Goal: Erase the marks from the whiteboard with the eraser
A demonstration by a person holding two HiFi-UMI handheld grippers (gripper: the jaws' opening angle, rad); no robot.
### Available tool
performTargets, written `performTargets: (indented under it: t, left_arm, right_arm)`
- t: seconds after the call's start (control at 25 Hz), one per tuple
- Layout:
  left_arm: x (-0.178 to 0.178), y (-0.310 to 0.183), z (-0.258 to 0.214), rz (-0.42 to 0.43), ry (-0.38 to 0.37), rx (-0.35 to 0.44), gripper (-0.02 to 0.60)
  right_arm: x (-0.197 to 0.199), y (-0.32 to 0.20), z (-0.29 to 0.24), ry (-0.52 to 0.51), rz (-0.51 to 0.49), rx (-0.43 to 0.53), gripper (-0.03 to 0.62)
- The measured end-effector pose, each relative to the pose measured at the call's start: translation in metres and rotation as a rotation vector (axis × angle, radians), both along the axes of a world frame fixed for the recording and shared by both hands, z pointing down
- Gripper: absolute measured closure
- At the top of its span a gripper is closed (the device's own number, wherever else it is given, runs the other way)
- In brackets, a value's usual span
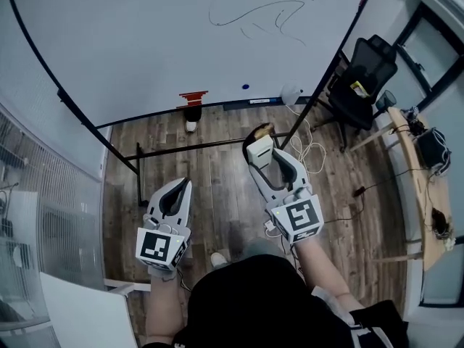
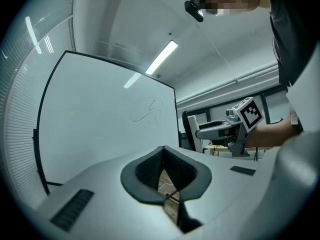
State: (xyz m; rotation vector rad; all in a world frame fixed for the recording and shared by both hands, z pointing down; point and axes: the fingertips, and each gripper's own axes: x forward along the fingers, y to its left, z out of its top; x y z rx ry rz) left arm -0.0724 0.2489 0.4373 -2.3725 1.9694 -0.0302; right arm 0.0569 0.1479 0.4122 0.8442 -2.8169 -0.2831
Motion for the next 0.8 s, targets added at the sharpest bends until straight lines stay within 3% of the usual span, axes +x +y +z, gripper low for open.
performTargets:
  t: [0.36, 0.8]
  left_arm:
    - [-0.030, -0.049, 0.017, -0.025, 0.022, -0.030, 0.563]
    - [-0.073, -0.200, 0.005, -0.120, -0.008, -0.043, 0.563]
  right_arm:
    - [-0.022, -0.063, 0.010, 0.006, 0.037, 0.005, 0.349]
    - [-0.085, -0.220, -0.007, 0.014, -0.058, 0.059, 0.349]
